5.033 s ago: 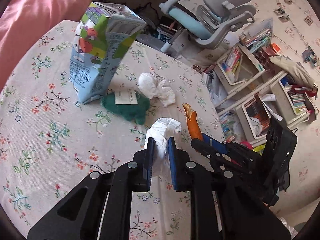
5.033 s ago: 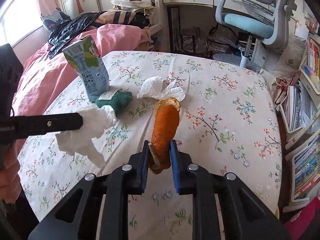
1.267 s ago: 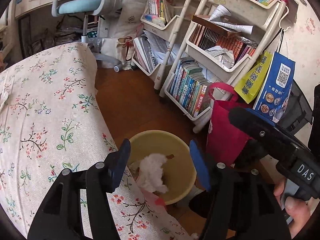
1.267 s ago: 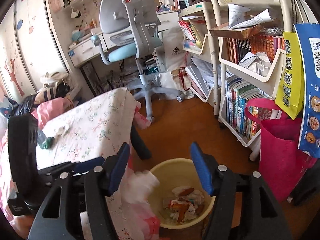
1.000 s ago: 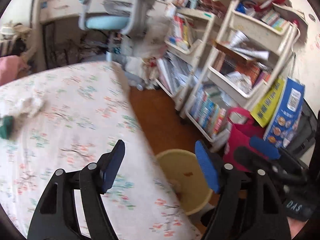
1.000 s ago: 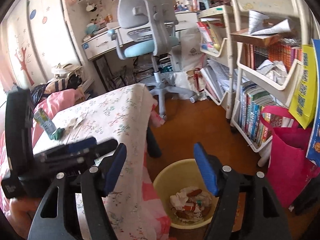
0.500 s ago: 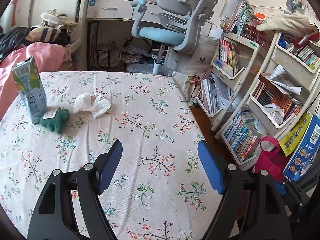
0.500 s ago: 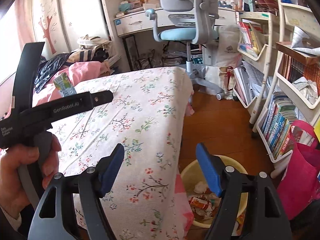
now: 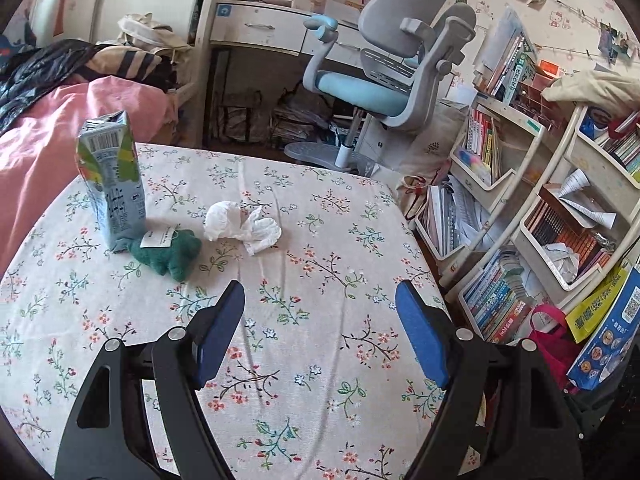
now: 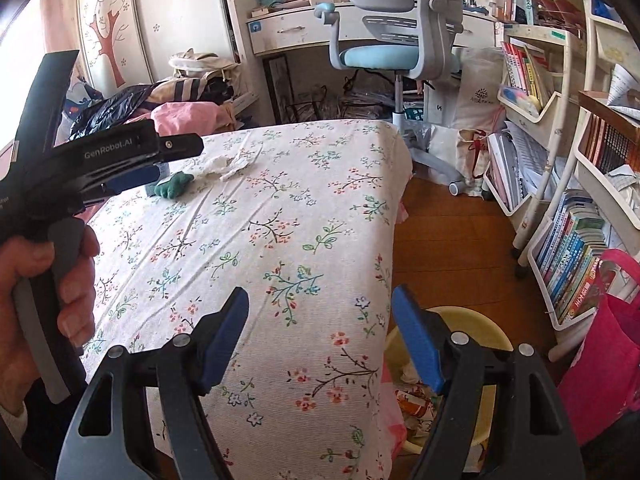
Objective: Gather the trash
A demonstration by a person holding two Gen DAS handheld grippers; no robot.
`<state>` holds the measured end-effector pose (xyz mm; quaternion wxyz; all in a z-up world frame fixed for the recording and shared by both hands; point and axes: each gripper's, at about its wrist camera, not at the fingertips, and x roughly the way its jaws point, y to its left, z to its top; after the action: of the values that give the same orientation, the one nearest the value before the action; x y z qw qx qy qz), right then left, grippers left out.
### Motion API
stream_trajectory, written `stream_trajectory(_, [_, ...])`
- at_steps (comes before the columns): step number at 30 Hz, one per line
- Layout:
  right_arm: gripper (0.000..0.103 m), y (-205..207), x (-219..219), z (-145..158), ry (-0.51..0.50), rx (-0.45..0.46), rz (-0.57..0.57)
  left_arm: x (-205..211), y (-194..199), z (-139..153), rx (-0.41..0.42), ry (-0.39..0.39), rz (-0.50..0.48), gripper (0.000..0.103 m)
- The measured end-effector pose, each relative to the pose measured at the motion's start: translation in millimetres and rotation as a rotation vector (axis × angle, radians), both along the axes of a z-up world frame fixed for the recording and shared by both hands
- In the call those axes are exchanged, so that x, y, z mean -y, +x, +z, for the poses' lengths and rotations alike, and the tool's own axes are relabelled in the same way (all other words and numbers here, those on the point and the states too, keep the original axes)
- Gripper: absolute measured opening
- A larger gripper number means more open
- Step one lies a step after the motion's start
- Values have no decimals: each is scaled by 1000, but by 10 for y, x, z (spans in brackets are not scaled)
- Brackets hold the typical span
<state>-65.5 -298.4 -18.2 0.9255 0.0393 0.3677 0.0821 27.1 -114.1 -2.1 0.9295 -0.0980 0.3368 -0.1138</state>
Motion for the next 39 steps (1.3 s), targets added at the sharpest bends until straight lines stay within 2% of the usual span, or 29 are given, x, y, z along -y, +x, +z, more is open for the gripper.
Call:
stream_trajectory(7, [72,29,-123,-7,3,-6,29,-537,49,175,58,1,138,74])
stream_trajectory(12, [71,44,-211,4,6,-4,51,-956,174,544,188,96,253,75])
stream_trajectory(15, [72,55,-263,-29,3,-13,64,-1243,364,706,215,71,328,78])
stream_trajectory(17, [72,69,-292,-59,-2,-23,72,-1386,563,719,193,50,353,78])
stream_trajectory(21, [72,100,-340,-98,-13,-36,85,-1500,883,630,138,56,344,78])
stream_trajectory(27, [72,169,-404,-122,-14,-45,93,-1573,1035,541,114,18,315,78])
stream_trajectory(30, [72,175,-446,-141,-21,-49,102,-1609,1080,502,112,-36,266,78])
stream_trajectory(33, [72,170,-473,-174,-29,-59,108,-1579,1103,446,96,-77,195,78])
stream_trajectory(36, [72,178,-478,-185,-29,-64,107,-1490,1099,387,75,-120,76,78])
stream_trajectory(39, [72,182,-459,-165,-25,-58,101,-1341,1059,320,37,-107,-39,78])
